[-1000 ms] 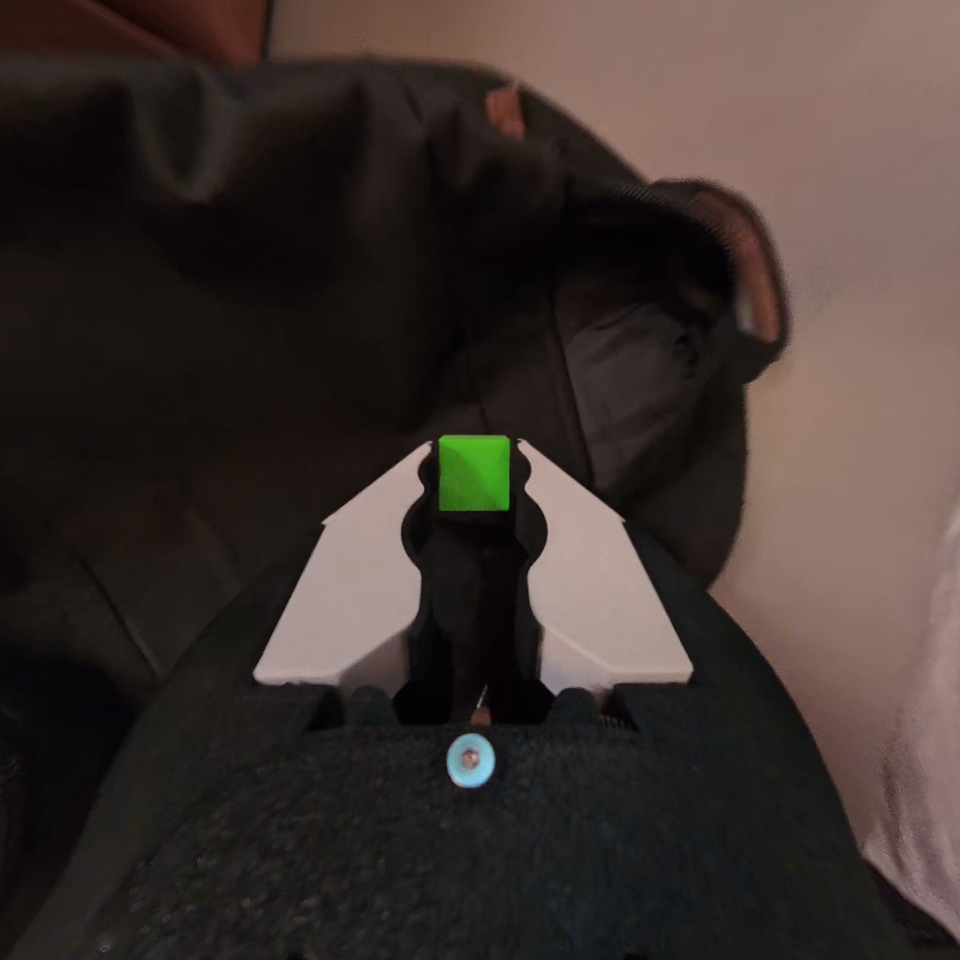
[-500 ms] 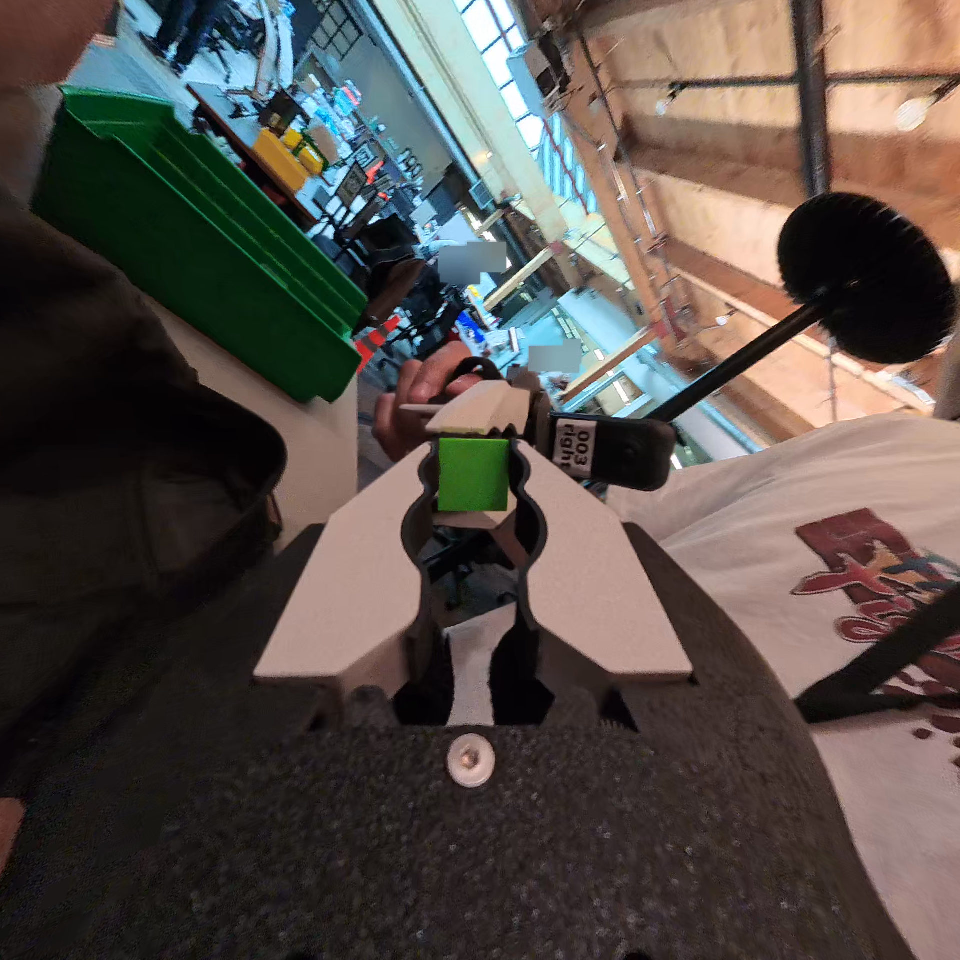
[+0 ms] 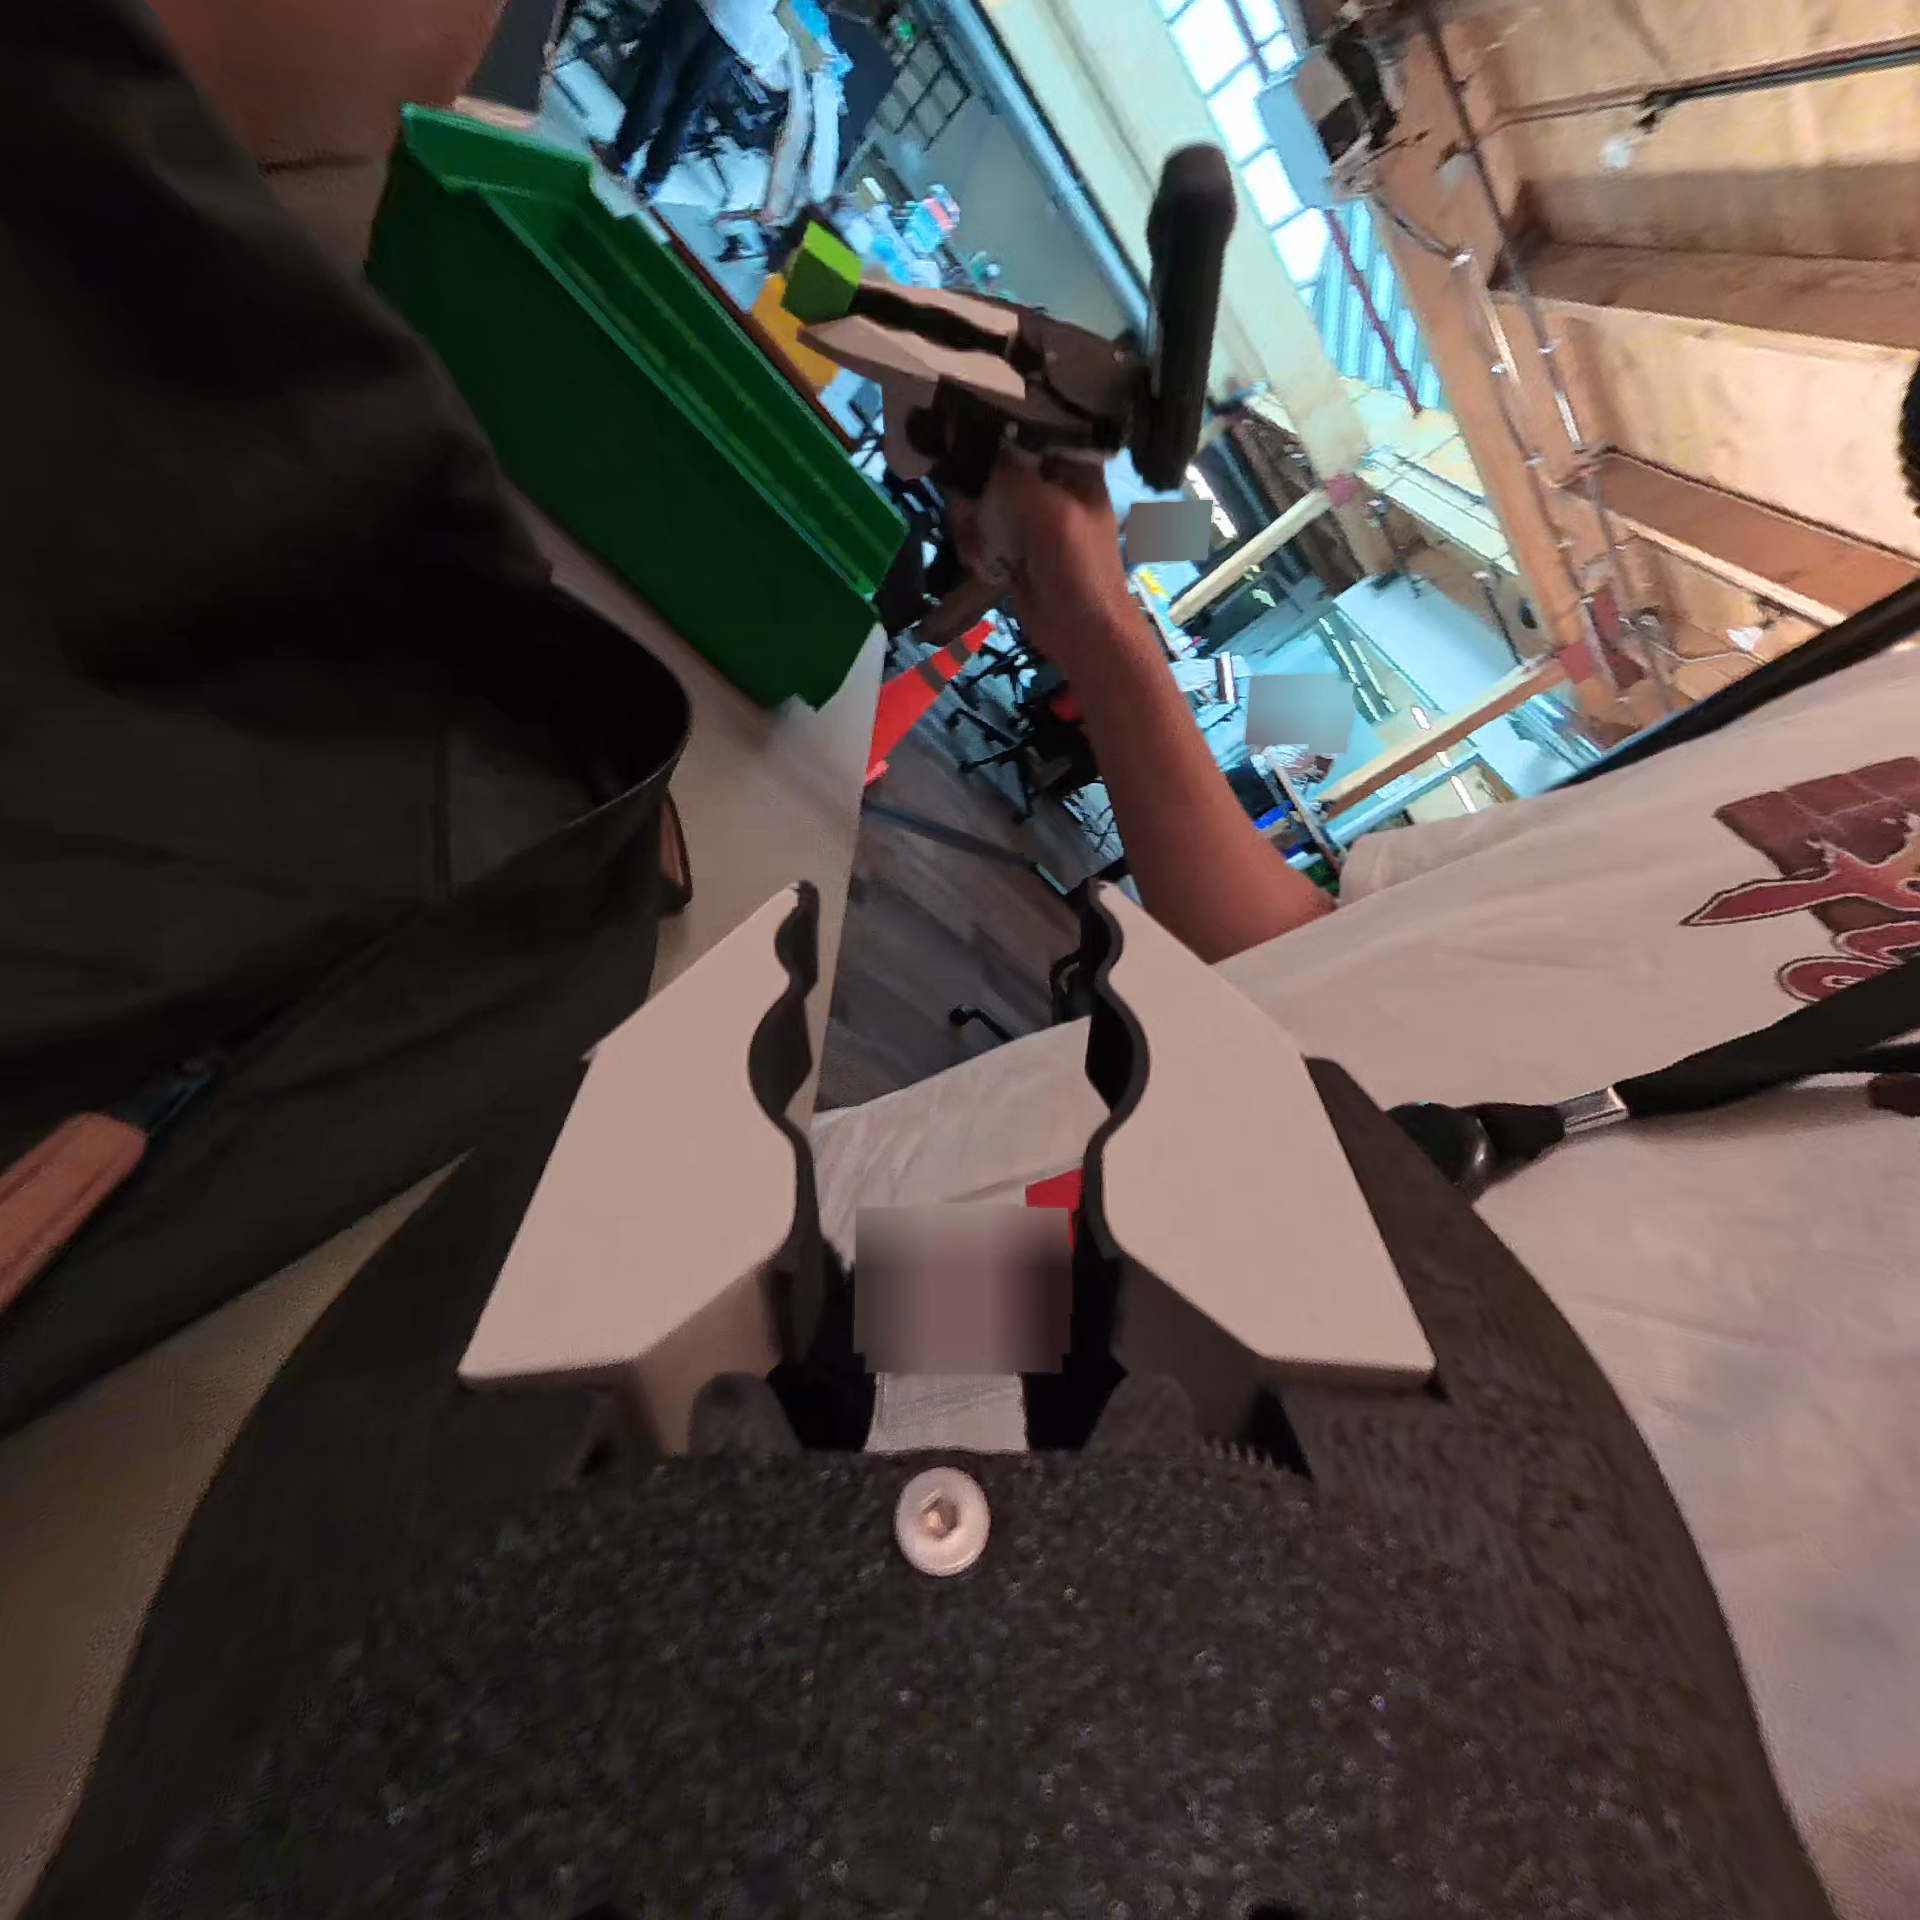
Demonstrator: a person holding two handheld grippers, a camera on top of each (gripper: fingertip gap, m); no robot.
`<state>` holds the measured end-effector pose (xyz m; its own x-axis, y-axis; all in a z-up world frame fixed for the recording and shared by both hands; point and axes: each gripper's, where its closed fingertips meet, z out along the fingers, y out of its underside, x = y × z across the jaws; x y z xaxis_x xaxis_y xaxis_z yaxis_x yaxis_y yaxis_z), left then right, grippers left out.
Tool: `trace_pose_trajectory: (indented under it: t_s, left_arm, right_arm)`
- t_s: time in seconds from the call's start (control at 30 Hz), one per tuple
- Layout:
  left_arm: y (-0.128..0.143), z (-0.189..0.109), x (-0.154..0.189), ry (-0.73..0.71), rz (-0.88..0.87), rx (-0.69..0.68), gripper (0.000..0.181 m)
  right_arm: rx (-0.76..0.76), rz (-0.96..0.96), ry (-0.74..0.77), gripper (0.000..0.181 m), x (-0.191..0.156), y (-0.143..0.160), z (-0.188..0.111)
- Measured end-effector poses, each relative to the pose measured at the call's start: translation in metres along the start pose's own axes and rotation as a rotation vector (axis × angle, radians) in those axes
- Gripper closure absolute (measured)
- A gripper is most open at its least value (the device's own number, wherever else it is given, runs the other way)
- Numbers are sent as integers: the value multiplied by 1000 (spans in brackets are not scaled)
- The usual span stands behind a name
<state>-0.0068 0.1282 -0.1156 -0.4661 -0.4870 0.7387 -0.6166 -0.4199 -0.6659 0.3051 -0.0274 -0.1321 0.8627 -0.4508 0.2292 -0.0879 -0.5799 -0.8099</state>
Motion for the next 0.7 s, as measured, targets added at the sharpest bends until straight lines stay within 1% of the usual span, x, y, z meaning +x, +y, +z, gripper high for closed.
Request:
trace_pose_trajectory:
  t_s: [0.03,0.07,0.1,0.13,0.2,0.3,0.37,0.4,0.43,0.53,0.6,0.67,0.7]
  left_arm:
    - [3,3,-3,-24,-16,8,130]
    - [2,7,-3,-33,-30,28,130]
    - [0,12,-2,-33,-46,59,130]
    - [-3,16,-2,-29,-69,91,130]
    - [-9,26,0,-27,-111,132,130]
    - [-13,41,0,-83,-100,148,130]
    - [-13,50,0,-137,-80,150,130]
    - [-12,53,-1,-167,-72,151,130]
    - [-11,56,-3,-200,-64,154,130]
    - [-6,58,-14,-332,-50,170,130]
    - [0,55,-24,-436,-44,167,130]
    - [10,47,-37,-560,-45,146,130]
    - [16,43,-42,-615,-44,130,130]
  right_arm:
    - [-103,39,41,155,27,23,10]
    - [-192,68,23,155,42,45,22]
    - [-303,89,-35,155,48,67,34]
    - [-392,101,-60,155,56,85,44]
    - [-522,95,-149,155,58,113,64]
    - [-628,29,-237,155,56,136,91]
    - [-669,-16,-290,155,52,144,105]
    - [-683,-27,-343,155,45,145,110]
    - [-692,-36,-363,154,43,145,114]
    - [-612,-10,-450,154,32,128,126]
    - [-583,33,-485,151,29,124,133]
    - [-553,70,-521,149,29,122,130]
    - [-510,100,-536,146,31,116,125]
